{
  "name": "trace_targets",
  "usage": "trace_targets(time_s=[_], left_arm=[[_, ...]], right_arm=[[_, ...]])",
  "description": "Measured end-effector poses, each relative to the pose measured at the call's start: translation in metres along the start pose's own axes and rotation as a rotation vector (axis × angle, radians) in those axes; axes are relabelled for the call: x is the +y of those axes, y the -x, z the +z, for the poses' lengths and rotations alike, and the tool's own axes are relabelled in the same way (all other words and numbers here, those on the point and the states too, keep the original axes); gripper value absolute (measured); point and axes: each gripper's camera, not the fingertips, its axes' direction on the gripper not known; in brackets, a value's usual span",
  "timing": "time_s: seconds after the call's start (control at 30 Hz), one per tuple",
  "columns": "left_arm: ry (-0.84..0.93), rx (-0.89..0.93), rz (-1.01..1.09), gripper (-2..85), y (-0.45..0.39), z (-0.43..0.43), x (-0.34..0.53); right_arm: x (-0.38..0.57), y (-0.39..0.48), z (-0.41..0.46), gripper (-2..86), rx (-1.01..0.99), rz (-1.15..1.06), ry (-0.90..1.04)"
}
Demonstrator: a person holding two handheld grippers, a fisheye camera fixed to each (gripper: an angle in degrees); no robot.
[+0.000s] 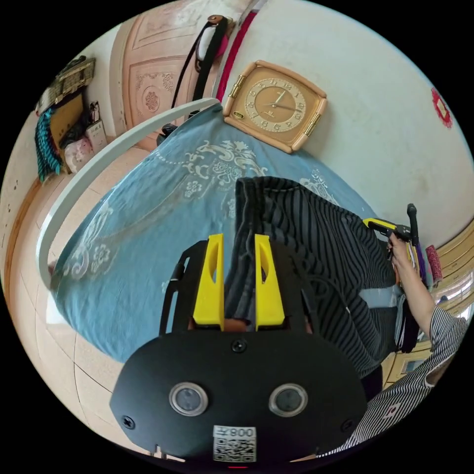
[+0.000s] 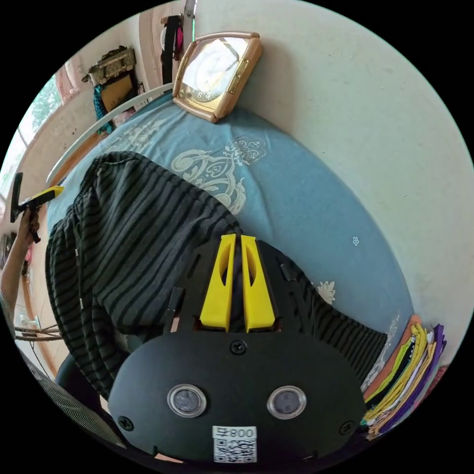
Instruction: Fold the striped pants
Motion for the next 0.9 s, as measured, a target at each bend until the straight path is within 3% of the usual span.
trace_targets(time_s=[0.13, 0.33, 0.47, 0.53, 0.77, 0.9], left_arm=[[0.028, 0.054, -0.155, 11.8, 0.037, -0.025, 0.077], [0.062, 0.273, -0.379, 12.1, 0.069, -0.009, 0.152], [0.101, 0.398, -0.424, 6.4, 0.072, 0.024, 0.152], [0.131, 0.367, -0.440, 4.4, 0.068, 0.029, 0.152], [-0.033, 0.325, -0.324, 2.8, 0.044, -0.027, 0.168], [0.024, 0.275, -0.433, 3.9, 0.054, 0.003, 0.196]], right_arm=[[0.070, 0.055, -0.052, 5.7, -0.265, -0.116, -0.113], [0.171, 0.225, -0.071, 7.4, -0.463, -0.380, 0.004], [0.202, 0.289, -0.047, 6.9, -0.319, -0.448, 0.126], [0.206, 0.297, -0.033, 5.4, -0.319, -0.436, 0.184], [0.198, 0.313, -0.047, 0.3, -0.364, -0.466, 0.210], [0.197, 0.313, -0.047, 0.2, -0.359, -0.428, 0.205]])
